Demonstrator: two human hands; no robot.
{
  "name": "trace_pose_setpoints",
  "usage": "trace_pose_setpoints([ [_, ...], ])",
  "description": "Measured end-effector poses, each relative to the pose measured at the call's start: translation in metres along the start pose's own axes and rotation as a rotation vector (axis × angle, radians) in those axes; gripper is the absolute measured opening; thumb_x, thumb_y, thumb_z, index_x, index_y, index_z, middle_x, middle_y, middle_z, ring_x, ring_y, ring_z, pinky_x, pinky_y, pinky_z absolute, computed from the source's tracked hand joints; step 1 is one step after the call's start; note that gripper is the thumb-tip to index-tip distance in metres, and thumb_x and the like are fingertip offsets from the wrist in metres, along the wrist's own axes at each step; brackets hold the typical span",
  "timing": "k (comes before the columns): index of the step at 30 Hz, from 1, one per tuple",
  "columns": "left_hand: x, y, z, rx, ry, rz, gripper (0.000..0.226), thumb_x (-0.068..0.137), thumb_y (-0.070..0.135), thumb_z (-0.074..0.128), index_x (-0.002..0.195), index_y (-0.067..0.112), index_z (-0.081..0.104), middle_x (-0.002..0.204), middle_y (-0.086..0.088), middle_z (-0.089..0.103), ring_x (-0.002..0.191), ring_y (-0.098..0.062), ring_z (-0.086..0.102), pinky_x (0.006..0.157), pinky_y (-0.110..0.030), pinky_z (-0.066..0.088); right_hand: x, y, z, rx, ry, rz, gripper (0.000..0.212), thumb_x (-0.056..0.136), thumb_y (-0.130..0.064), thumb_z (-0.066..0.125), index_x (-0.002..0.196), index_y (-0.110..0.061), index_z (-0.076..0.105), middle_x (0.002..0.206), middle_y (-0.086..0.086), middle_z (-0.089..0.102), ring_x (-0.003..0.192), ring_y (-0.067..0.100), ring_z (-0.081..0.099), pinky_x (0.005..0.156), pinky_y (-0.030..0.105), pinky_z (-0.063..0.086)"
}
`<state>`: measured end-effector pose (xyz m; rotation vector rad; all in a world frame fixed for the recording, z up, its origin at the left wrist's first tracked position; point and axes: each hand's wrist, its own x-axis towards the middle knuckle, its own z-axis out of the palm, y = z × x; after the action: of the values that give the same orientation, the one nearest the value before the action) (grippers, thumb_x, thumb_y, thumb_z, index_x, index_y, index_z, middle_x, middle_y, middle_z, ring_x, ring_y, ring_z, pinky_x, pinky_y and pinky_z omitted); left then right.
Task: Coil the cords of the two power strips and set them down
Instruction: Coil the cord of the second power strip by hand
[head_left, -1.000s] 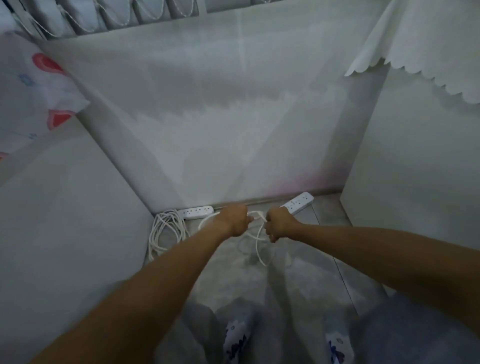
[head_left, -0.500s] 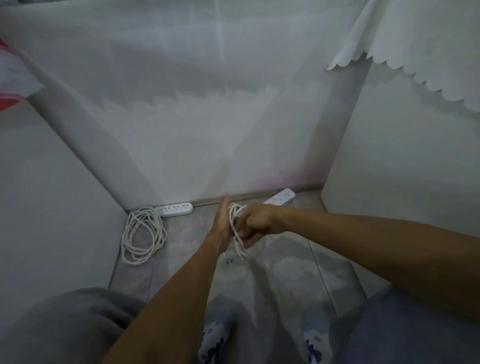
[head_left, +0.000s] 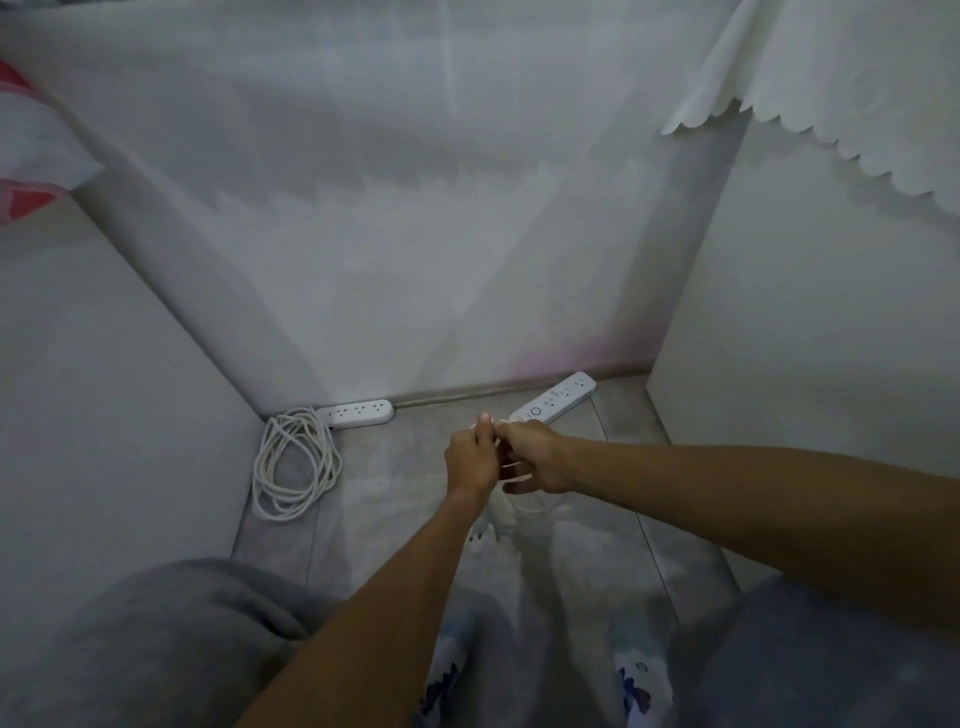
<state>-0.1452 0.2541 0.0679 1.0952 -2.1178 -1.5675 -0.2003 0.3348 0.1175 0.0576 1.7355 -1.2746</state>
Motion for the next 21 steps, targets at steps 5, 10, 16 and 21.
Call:
trace_pose_setpoints([
  [5,-0.009,0.0,-0.01,-0.17,-0.087,-0.054,0.063,0.104,0.045,0.033,0.07,0.006,0.069,0.059,-0.011,0.065,0.051,-0.022,0.06,0.051,-0.029,0.047,-0.012,-0.006,0.003,-0.009,-0.014,-0.038,0.024,0.097,-0.021,0.053,0.076,-0.009,0.056,0.058,0.008,0.051,0.057,0.023,0.058,0.068,0.036,0.055],
  [10,-0.014,0.006,-0.014,-0.328,-0.165,-0.12,0.061,0.105,0.044,0.033,0.084,-0.001,0.069,0.06,-0.013,0.066,0.045,-0.02,0.058,0.043,-0.026,0.044,-0.014,-0.012,0.006,0.016,-0.025,-0.03,0.035,0.1,-0.021,0.052,0.069,-0.004,0.056,0.045,0.01,0.043,0.041,0.022,0.043,0.059,0.037,0.049],
  [16,-0.015,0.005,-0.008,0.11,0.063,0.08,0.063,0.104,0.043,0.032,0.082,0.001,0.072,0.08,-0.02,0.071,0.076,-0.031,0.068,0.061,-0.033,0.051,-0.016,-0.014,0.013,-0.078,0.095,-0.025,0.033,0.105,-0.022,0.043,0.078,-0.005,0.05,0.067,0.011,0.05,0.048,0.018,0.052,0.048,0.028,0.047],
  [21,0.0,-0.001,0.005,0.371,0.154,0.084,0.039,0.101,0.036,0.043,0.093,0.011,0.071,0.088,-0.015,0.072,0.085,-0.033,0.067,0.067,-0.031,0.046,-0.021,-0.032,-0.001,-0.263,0.03,0.044,0.031,0.104,-0.01,0.035,0.08,-0.002,0.051,0.073,0.013,0.055,0.061,0.023,0.054,0.058,0.036,0.053],
])
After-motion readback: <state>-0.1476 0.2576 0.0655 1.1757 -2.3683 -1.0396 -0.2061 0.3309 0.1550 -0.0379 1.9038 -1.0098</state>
